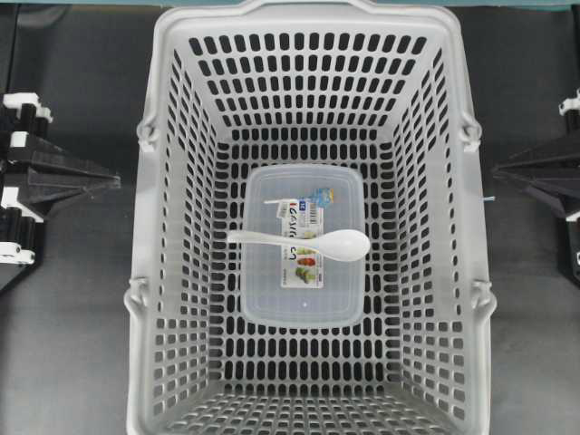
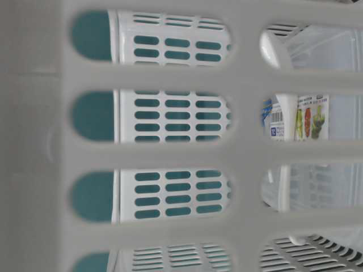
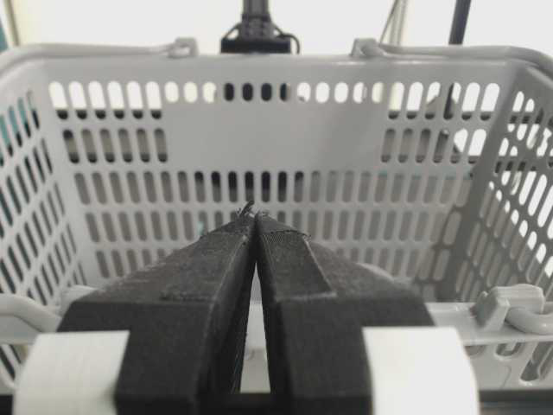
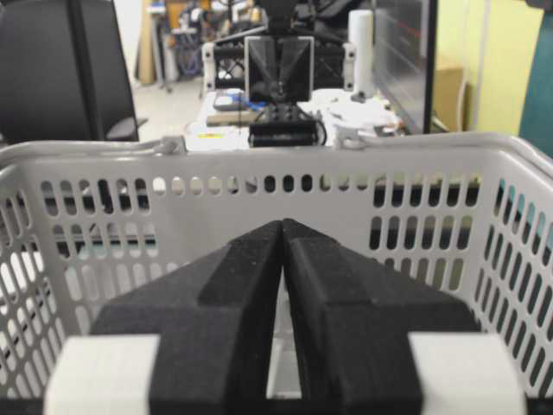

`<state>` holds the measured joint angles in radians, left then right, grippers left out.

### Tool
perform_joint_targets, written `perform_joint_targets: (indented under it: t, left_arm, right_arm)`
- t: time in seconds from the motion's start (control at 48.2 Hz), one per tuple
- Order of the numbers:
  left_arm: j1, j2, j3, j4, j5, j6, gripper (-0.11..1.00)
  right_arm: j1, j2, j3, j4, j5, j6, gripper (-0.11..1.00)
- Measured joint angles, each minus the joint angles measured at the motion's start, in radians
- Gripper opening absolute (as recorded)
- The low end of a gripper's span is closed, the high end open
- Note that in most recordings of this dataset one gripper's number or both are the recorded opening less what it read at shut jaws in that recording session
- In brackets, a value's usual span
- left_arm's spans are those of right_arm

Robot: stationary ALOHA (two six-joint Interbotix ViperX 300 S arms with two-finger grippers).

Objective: Pick up the chinese spoon from the shopping basket with the left arm.

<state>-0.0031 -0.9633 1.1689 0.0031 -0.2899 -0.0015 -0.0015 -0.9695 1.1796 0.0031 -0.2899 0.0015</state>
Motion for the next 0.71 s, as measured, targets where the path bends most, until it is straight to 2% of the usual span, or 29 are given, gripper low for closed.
perform_joint_targets:
  t: [0.083, 0.187, 0.332, 0.519, 0.581, 0.706]
  left_arm:
    - [0.0, -0.002, -0.009, 0.017, 0.035, -0.018, 0.0]
    - [0.0, 0.003, -0.064, 0.035, 0.172, -0.052, 0.0]
    - [-0.002, 0.044, -0.179, 0.037, 0.344, -0.051, 0.0]
    - [-0.014, 0.166, -0.344, 0.037, 0.495, -0.049, 0.0]
    - [-0.018, 0.222, -0.399, 0.038, 0.546, -0.051, 0.0]
    - [-0.028, 0.324, -0.479, 0.038, 0.629, -0.051, 0.0]
  right_arm:
    - [-0.002, 0.0, 0.0, 0.003, -0.002, 0.002, 0.01]
    - [-0.005, 0.002, 0.0, 0.017, -0.002, 0.014, 0.0]
    - [-0.006, 0.003, 0.0, 0.02, -0.002, 0.037, 0.0]
    - [-0.011, 0.003, 0.0, 0.032, 0.026, 0.126, 0.0]
    - [-0.017, 0.003, 0.0, 0.034, 0.043, 0.156, 0.03]
    - [-0.026, 0.005, 0.0, 0.034, 0.083, 0.184, 0.17]
